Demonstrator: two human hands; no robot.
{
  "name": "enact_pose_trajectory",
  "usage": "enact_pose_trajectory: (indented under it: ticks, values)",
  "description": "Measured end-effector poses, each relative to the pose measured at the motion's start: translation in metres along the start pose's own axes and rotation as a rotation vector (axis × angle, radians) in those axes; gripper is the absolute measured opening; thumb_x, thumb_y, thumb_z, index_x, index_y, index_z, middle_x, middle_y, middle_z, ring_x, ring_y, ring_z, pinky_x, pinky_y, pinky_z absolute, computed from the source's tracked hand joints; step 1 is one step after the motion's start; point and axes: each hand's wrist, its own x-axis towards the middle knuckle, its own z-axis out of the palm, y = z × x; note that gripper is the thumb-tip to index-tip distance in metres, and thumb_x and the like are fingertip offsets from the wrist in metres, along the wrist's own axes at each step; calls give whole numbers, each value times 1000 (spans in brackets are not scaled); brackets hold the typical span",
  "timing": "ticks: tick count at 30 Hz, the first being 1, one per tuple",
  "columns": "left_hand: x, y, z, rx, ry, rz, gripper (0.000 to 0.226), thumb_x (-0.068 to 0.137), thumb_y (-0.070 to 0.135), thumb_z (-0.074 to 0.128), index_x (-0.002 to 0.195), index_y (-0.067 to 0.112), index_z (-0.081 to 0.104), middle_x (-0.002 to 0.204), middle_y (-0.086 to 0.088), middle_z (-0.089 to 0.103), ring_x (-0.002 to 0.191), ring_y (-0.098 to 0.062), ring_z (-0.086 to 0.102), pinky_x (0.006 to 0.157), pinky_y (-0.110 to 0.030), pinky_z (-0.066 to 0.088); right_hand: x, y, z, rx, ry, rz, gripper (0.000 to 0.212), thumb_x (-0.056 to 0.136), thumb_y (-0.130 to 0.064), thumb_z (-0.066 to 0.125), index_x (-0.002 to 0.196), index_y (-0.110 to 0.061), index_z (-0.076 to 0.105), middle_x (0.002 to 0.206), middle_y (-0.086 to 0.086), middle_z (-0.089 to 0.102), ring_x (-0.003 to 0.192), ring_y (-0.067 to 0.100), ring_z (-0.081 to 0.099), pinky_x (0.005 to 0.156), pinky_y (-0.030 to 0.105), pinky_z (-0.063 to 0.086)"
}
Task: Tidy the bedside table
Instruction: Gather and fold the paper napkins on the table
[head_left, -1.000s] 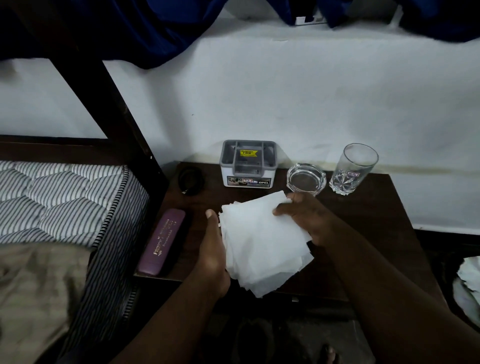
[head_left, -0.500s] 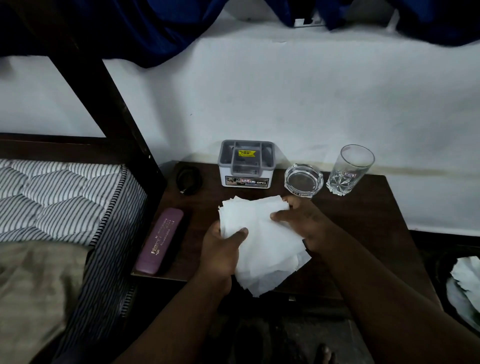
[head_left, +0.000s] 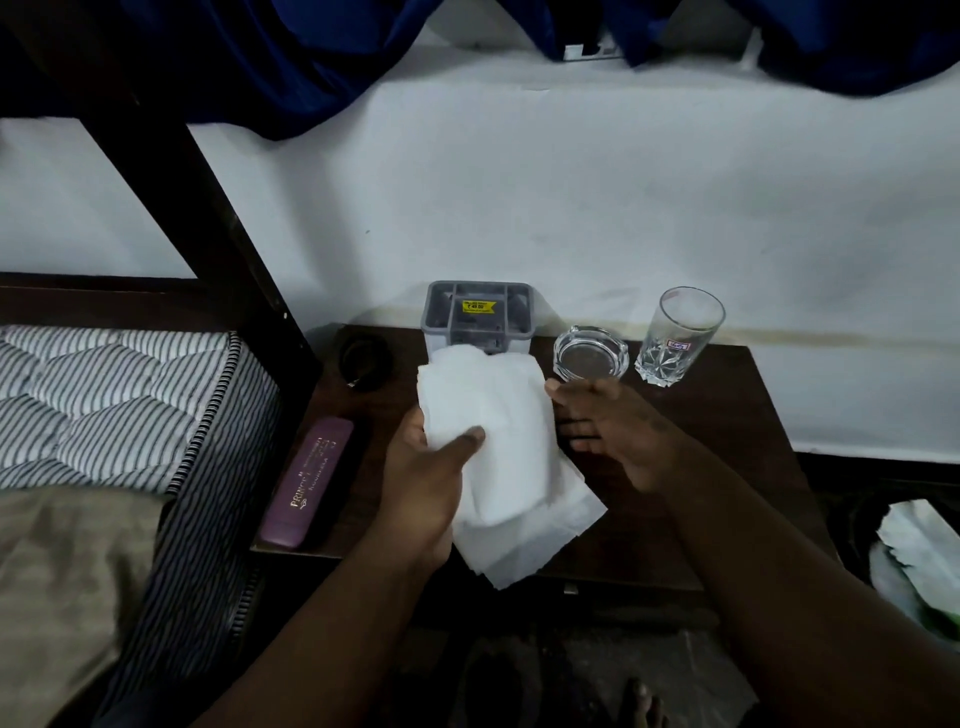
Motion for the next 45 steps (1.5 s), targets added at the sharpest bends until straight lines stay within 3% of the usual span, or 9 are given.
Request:
enact_pose_trajectory:
  ticks: [6, 13, 17, 21, 24, 29, 33, 39, 45]
  values:
    - [-9, 18, 8, -231, -184, -78, 46, 93, -4, 66, 136, 11, 60, 132, -14, 71, 123, -35, 67, 105, -57, 51, -13, -5, -1, 427, -266, 177, 50, 90, -37, 70, 133, -13, 67, 132, 9, 71, 124, 27, 66, 105, 43, 51]
    - [-21, 17, 15, -271, -193, -142, 44, 95, -5, 62, 137, 8, 60, 130, -15, 71, 120, -36, 68, 101, -54, 54, -22, -1, -4, 574, -370, 178, 49, 87, -20, 70, 132, -3, 65, 132, 18, 69, 119, 32, 67, 108, 46, 51]
    - [-35, -15, 13, -139, 44, -237, 33, 92, -5, 66, 123, 5, 68, 120, -19, 75, 111, -41, 71, 99, -60, 54, -13, 7, -6, 182, -206, 36, 33, 82, 2, 72, 116, 1, 72, 112, 23, 76, 89, 33, 75, 82, 43, 63]
    - [-45, -30, 9, 13, 162, -296, 21, 91, -4, 67, 108, 8, 69, 106, -13, 76, 97, -32, 72, 91, -51, 60, -5, 19, 2, -183, -146, -46, 31, 75, 7, 78, 105, 6, 72, 108, 29, 75, 99, 42, 73, 94, 56, 55]
    - [-46, -32, 10, 148, 212, -290, 18, 80, 15, 76, 96, 16, 69, 110, -11, 72, 102, -33, 69, 92, -53, 60, 1, 19, 15, -493, -115, -183, 37, 65, -15, 84, 99, -3, 75, 102, 17, 78, 96, 34, 74, 94, 53, 57]
    - [-46, -28, 13, 494, 291, -273, 64, 67, 47, 75, 122, 15, 64, 137, -6, 43, 123, -34, 52, 105, -45, 51, 1, 22, 28, -846, 0, -288, 42, 77, -31, 83, 111, -10, 70, 112, 6, 72, 106, 26, 66, 83, 32, 47]
    - [-38, -33, 10, 368, 310, -241, 78, 44, 57, 70, 112, 19, 65, 125, -6, 59, 110, -34, 66, 92, -53, 59, 4, 26, 33, -1063, 94, -256, 75, 76, -54, 76, 137, -18, 54, 135, 8, 52, 130, 34, 45, 108, 43, 39]
    - [-38, -20, 13, 315, 355, -237, 56, 66, 31, 82, 113, 25, 53, 132, -10, 50, 107, -32, 62, 94, -50, 57, 1, 30, 41, -1135, 133, -233, 87, 74, -49, 81, 146, -20, 41, 141, 11, 44, 132, 37, 42, 109, 47, 40]
    - [-28, -23, 11, 185, 405, -192, 101, 60, 22, 85, 145, 21, 31, 139, -14, 50, 112, -31, 62, 97, -47, 55, -1, 23, 44, -822, 145, -189, 92, 62, -18, 94, 137, -15, 40, 122, 12, 64, 111, 34, 62, 88, 35, 48]
